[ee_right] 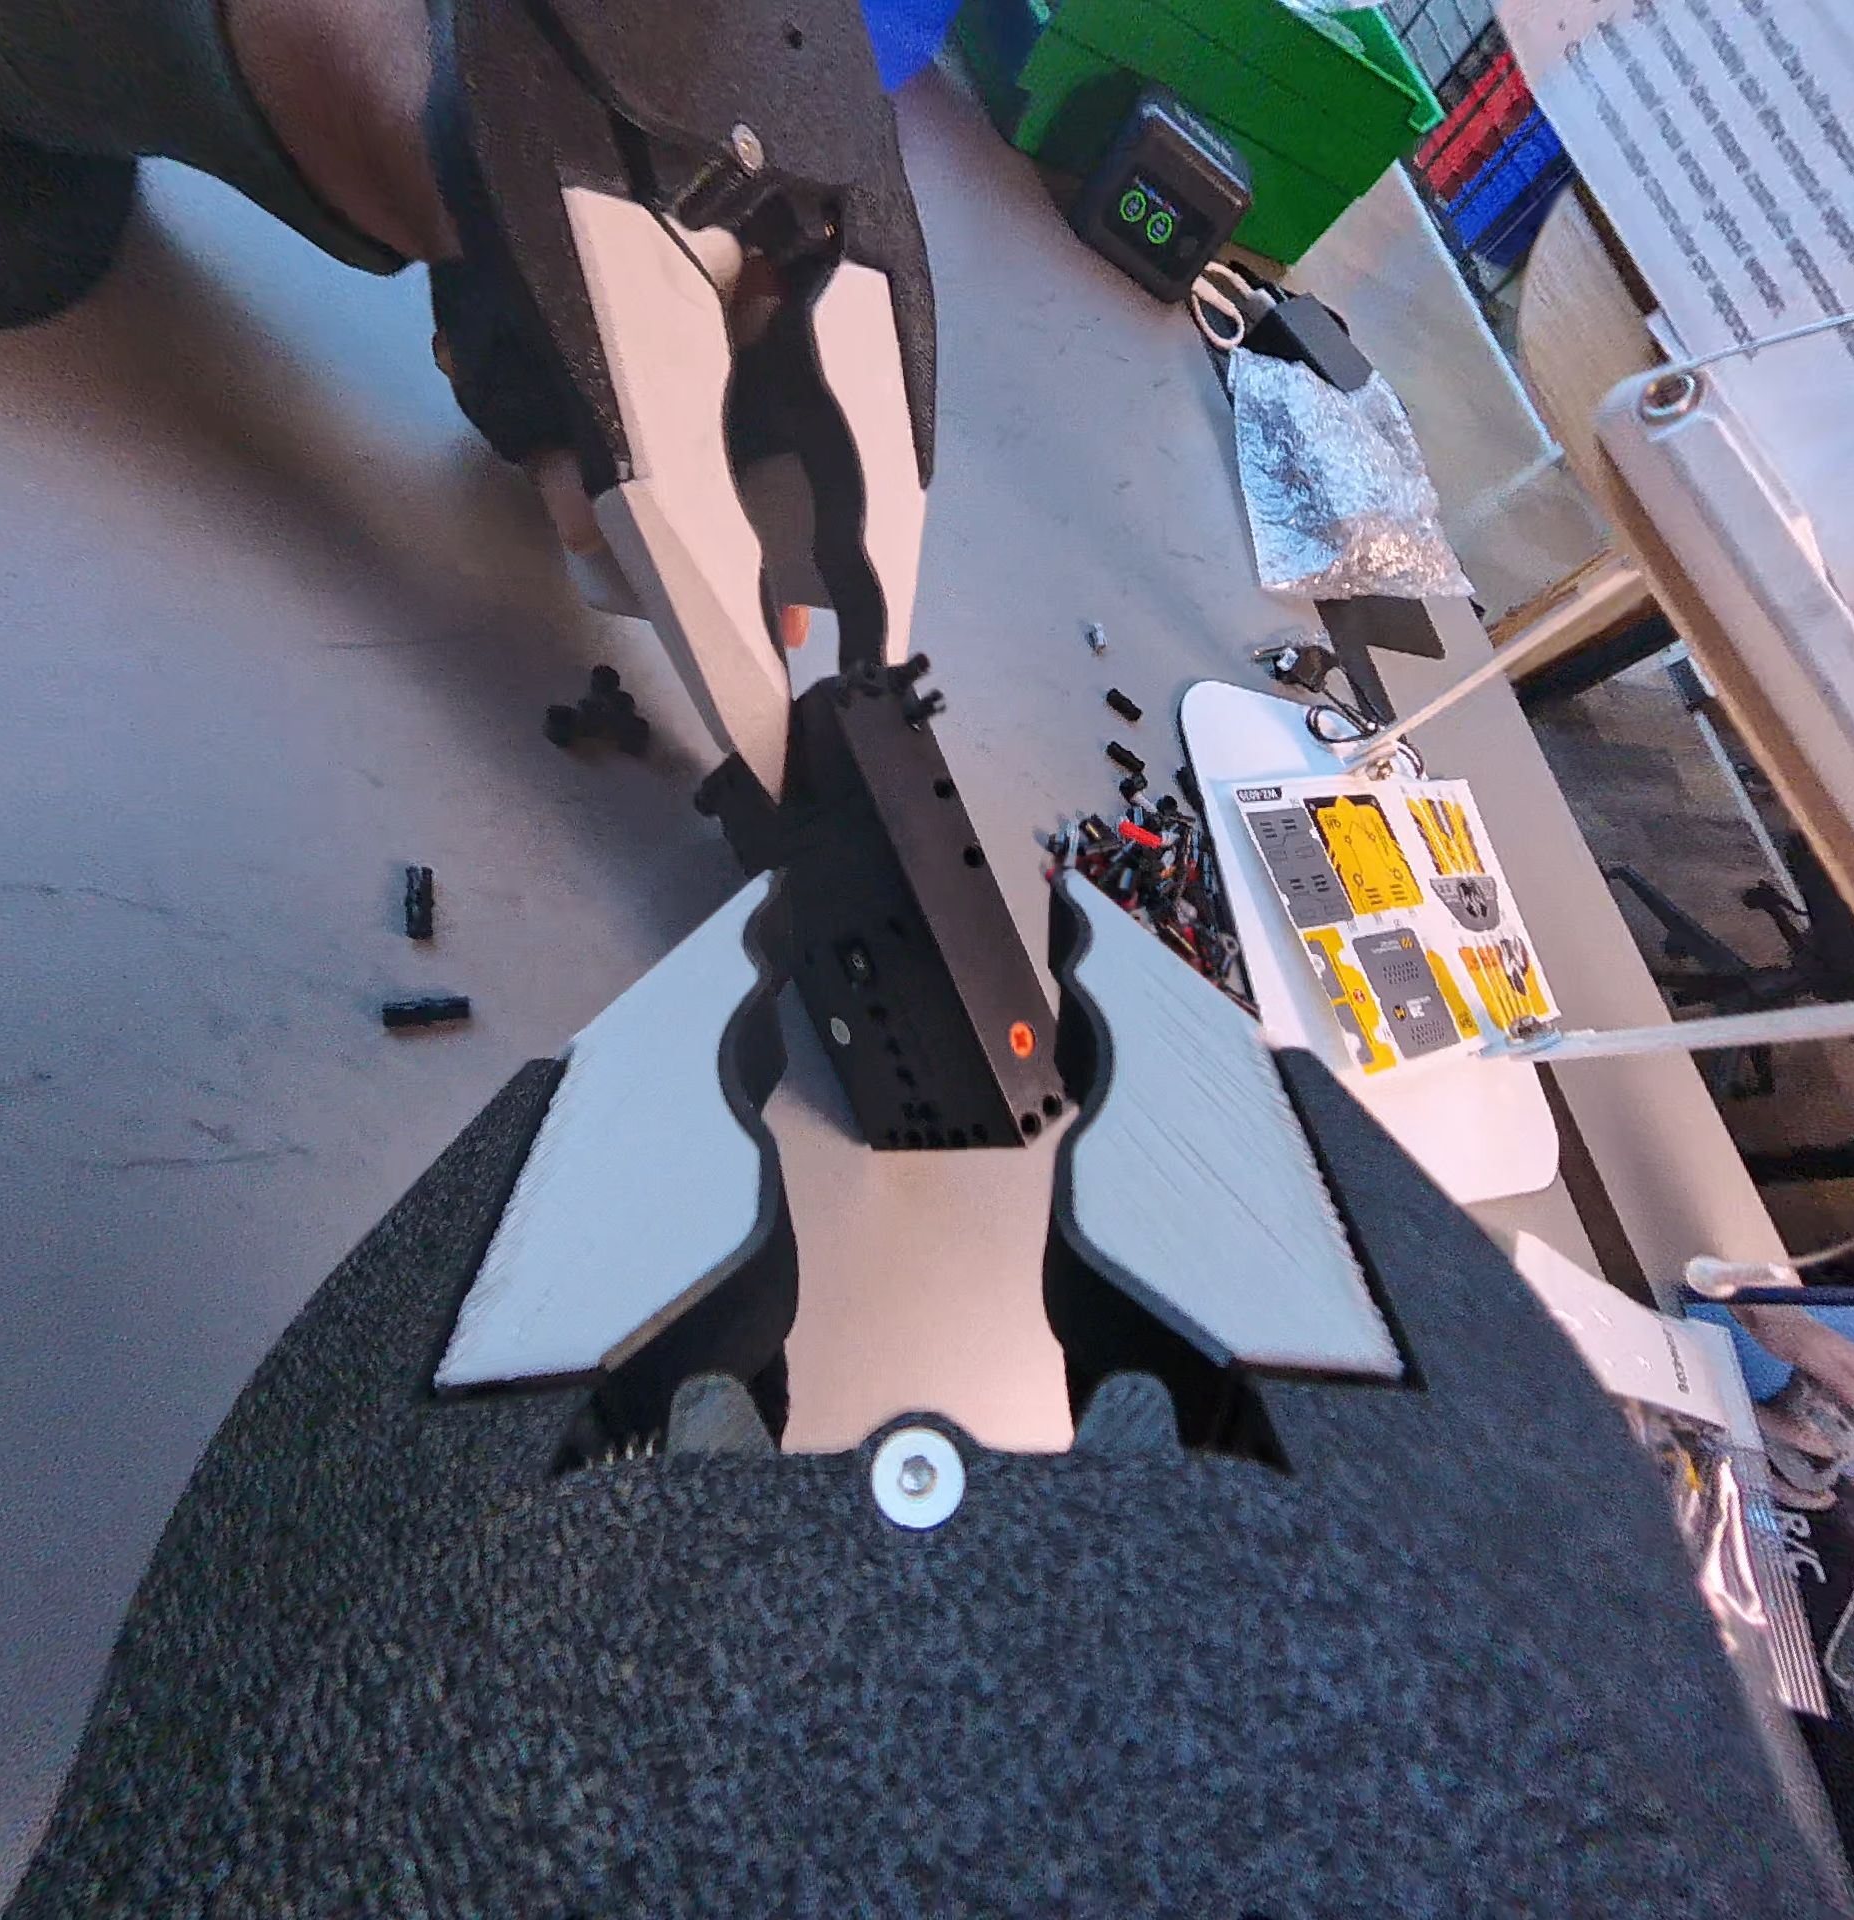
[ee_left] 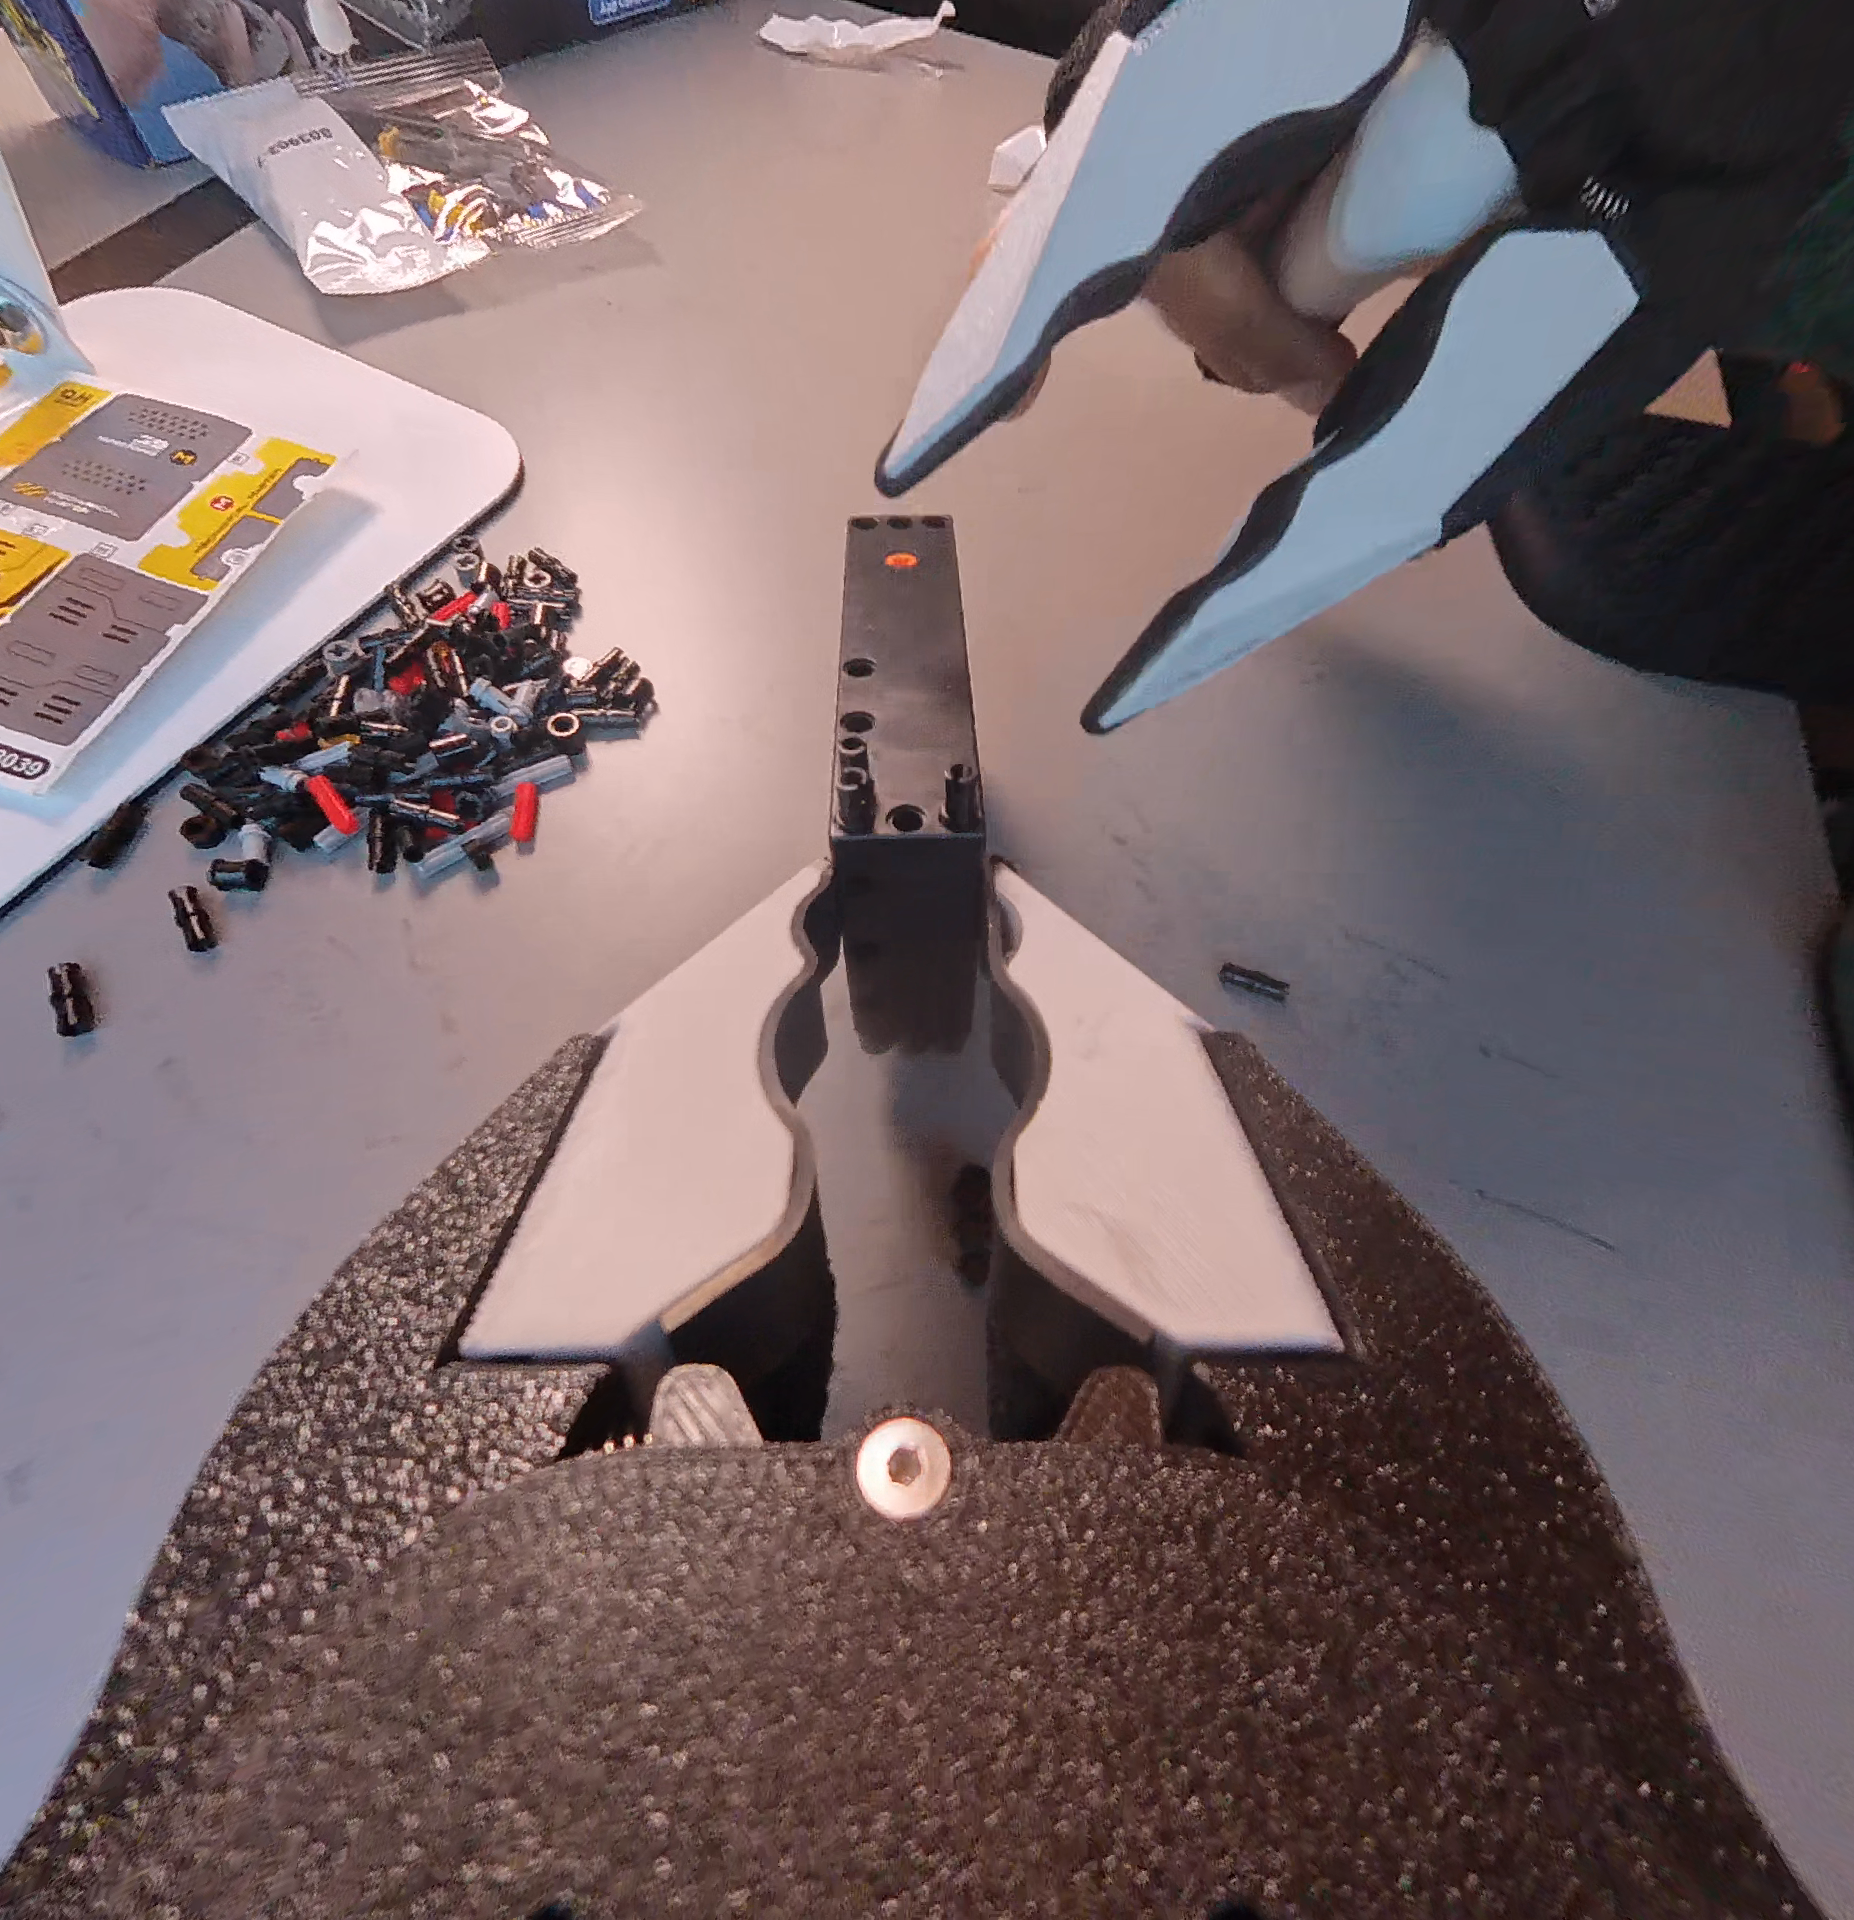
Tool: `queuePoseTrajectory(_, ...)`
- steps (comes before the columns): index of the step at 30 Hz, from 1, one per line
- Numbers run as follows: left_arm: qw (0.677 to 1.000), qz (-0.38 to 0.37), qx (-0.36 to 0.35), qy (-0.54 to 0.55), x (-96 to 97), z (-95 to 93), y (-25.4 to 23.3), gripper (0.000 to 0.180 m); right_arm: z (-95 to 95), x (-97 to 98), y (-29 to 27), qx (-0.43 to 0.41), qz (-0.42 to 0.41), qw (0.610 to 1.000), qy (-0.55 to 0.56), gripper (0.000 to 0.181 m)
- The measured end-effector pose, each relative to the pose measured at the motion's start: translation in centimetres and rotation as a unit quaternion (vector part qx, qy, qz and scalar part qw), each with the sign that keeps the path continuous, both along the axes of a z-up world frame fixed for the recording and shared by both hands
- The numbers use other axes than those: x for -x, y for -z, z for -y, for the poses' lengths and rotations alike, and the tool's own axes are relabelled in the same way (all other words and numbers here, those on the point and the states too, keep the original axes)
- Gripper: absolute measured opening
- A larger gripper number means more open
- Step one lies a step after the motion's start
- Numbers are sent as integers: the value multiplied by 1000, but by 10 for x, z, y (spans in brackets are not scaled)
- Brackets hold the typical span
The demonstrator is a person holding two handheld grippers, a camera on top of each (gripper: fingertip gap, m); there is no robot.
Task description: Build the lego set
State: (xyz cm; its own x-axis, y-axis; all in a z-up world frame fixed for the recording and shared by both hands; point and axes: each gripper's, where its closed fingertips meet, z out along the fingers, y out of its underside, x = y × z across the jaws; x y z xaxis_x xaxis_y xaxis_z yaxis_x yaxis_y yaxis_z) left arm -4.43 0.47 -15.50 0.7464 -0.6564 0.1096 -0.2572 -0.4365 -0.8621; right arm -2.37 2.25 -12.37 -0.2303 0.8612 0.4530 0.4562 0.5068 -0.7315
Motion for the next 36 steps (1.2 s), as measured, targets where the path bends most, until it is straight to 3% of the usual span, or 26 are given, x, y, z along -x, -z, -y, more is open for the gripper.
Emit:
queuePoseTrajectory(12, 999, -37, -21, 22, 1, 2, 6, 31, -35, -12, 33, 50, 47, 997, 19, 53)
queuePoseTrajectory(20, 998, -37, -37, 23, 1, 2, 2, 32, -40, -11, 32, 96, 20, 995, 11, 48)
queuePoseTrajectory(36, 996, -59, -59, 23, 5, 4, 3, 25, -34, -21, 33, 95, 20, 995, -8, 33)
